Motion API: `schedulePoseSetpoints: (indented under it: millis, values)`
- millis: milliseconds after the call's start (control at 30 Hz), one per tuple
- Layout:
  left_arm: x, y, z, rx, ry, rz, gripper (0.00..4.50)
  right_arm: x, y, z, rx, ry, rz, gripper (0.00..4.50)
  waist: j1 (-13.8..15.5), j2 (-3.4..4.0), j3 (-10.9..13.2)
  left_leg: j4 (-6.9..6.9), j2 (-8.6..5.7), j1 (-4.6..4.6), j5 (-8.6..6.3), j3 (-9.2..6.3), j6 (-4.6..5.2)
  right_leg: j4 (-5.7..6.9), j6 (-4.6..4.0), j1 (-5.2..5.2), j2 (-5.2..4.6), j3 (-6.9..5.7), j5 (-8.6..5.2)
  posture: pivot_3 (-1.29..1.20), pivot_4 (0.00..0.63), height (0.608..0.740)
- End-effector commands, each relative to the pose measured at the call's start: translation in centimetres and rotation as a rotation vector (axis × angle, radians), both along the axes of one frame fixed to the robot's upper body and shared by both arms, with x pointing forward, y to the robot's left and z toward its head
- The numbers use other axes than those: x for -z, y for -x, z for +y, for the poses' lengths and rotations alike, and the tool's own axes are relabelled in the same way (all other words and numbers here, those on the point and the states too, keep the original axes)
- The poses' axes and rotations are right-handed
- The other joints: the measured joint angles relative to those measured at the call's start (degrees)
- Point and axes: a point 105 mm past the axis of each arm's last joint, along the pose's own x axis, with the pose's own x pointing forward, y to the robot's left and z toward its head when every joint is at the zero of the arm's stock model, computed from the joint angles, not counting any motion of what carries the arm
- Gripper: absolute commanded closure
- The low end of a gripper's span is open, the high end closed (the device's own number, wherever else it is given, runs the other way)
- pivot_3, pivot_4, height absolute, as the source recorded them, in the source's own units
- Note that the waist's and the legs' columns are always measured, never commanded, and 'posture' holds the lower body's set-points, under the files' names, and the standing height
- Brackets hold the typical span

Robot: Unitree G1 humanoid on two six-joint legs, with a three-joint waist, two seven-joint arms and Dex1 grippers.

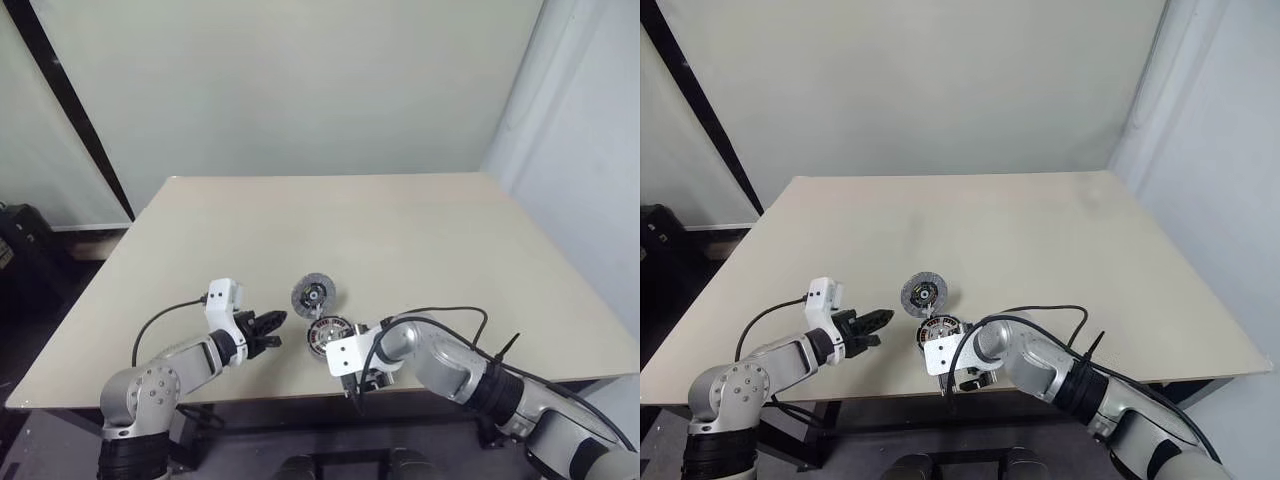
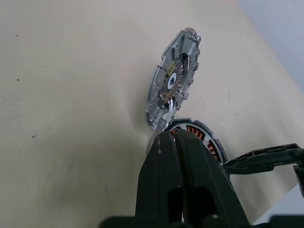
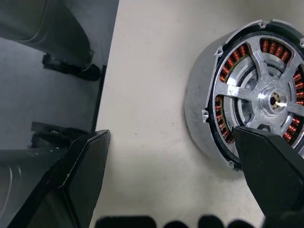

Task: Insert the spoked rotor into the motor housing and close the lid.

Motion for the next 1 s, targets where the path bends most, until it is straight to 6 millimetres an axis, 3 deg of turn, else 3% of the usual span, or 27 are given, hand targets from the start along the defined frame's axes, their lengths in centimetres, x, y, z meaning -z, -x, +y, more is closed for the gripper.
schedulePoseSetpoints:
  millis: [33,167,467,667,1000]
  values:
    - [-0.7,-0.1,0.2,-0.006,-0.006,-0.032,4.50,-1.1,-1.0,0.6,-0.009,-0.020,-0.052,0.19,0.0,0.00,0.0,0.00,0.00,0.00,0.00,0.00,0.00,0.00,0.00,0.00,0.00,0.00,0.00,0.00,0.000,0.740]
    - [-0.7,-0.1,0.2,-0.007,-0.007,-0.033,4.50,-0.8,-1.1,0.7,-0.004,-0.017,-0.048,1.25,0.0,-0.01,0.0,0.00,0.00,0.02,0.00,-0.01,0.00,0.01,0.00,0.02,0.02,0.00,0.00,0.00,0.000,0.740]
    - [-0.8,-0.3,0.3,-0.011,-0.009,-0.039,4.50,-0.7,-1.6,1.0,0.010,-0.022,-0.056,4.32,0.0,-0.08,-0.1,-0.01,-0.01,0.06,0.04,-0.03,0.07,0.02,-0.01,0.06,0.03,0.02,0.01,0.00,0.000,0.740]
    - [-0.9,-0.3,0.6,-0.024,-0.010,-0.044,4.50,-1.1,-1.6,2.1,0.070,-0.089,-0.025,4.41,0.0,-0.08,-0.1,0.02,0.10,0.11,0.00,-0.03,-0.02,0.06,-0.10,0.04,0.13,0.01,0.07,0.00,0.000,0.740]
    - [-0.8,-0.5,1.0,-0.054,-0.012,-0.050,4.50,-2.4,-0.4,5.7,0.419,-0.331,0.227,4.41,0.0,-0.07,-0.1,0.05,0.35,0.19,0.00,-0.06,-0.03,0.19,-0.25,-0.04,0.45,0.06,0.16,0.00,0.000,0.740]
